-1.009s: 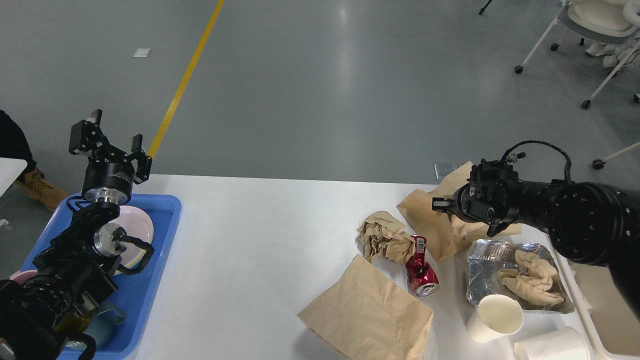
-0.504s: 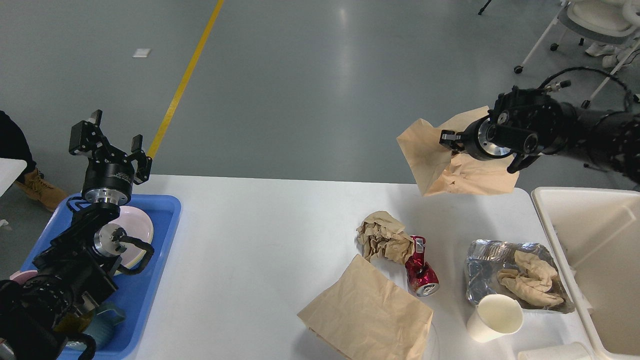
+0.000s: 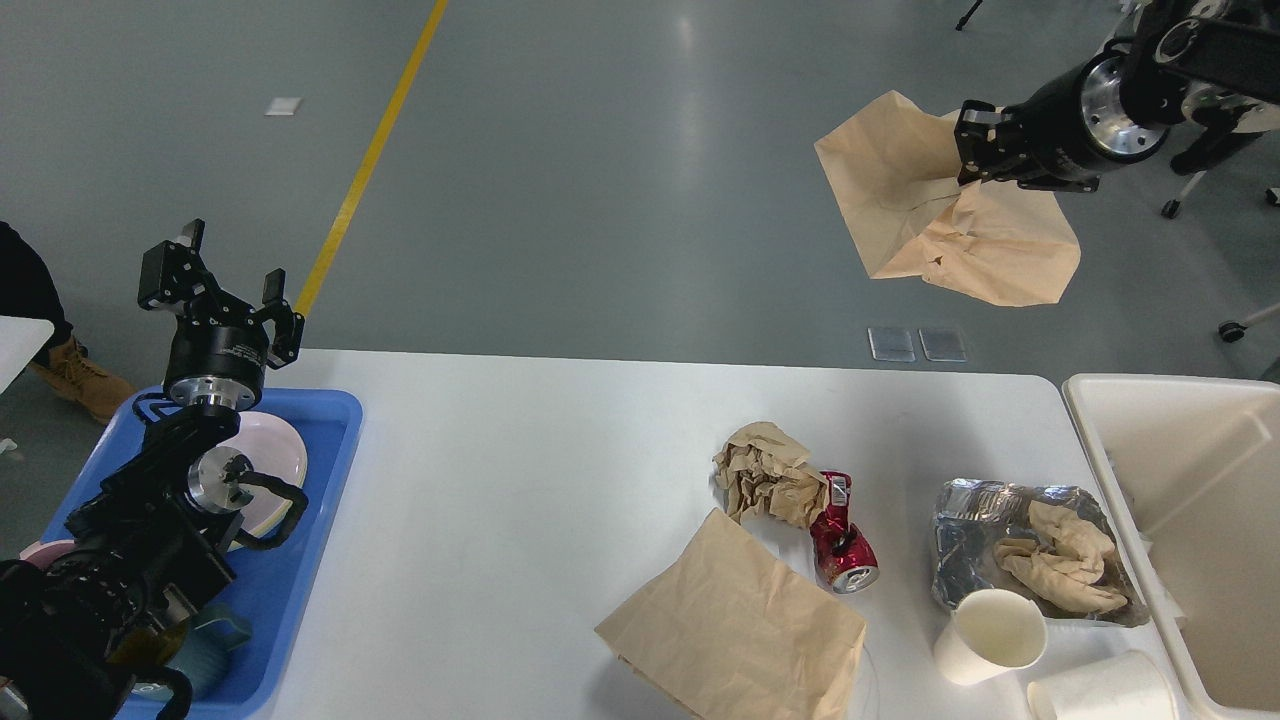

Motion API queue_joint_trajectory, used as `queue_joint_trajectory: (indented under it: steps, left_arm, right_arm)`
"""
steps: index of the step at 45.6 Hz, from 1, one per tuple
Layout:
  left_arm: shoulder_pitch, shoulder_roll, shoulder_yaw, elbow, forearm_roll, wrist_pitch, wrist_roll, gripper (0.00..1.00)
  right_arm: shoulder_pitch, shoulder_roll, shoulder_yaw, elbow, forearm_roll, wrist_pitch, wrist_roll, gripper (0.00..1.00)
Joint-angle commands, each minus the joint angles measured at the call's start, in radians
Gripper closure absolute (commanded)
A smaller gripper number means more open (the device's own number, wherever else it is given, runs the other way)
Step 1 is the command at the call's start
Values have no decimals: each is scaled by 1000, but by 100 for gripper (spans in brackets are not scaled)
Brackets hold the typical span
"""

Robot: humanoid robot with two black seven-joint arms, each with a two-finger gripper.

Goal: Tidy desktop
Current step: 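Lift the brown paper bag and drop it into the white bin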

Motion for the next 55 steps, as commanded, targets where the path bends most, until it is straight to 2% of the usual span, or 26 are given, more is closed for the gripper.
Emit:
queue_joint_trajectory:
  steps: [1, 13, 28, 29, 33, 35, 36, 55]
  left_arm:
    - [-1, 0, 0, 0, -1, 0, 0, 4]
    - [-1, 0, 0, 0, 0, 0, 0, 4]
    - [0, 0, 0, 0, -1, 0, 0, 4]
    - [0, 0, 0, 0, -1, 0, 0, 4]
    - [0, 0, 0, 0, -1, 0, 0, 4]
    - [0, 0, 0, 0, -1, 0, 0, 4]
    - [0, 0, 0, 0, -1, 0, 0, 4]
    - [0, 0, 0, 0, -1, 0, 0, 4]
  right_arm:
    - [-53, -53, -16, -19, -2, -61, -9, 100]
    - [-295, -242, -13, -57, -14, -231, -10, 100]
    - [-703, -247, 53, -332, -2, -334, -9, 99]
    - [-725, -245, 62, -347, 0, -342, -9, 87]
    - [-789, -239, 105, -396, 0, -385, -9, 25]
    - [-806, -236, 128, -412, 0, -403, -7, 3]
    - [-812, -235, 138, -415, 0, -408, -7, 0]
    - [-840, -192, 149, -410, 0, -406, -9, 0]
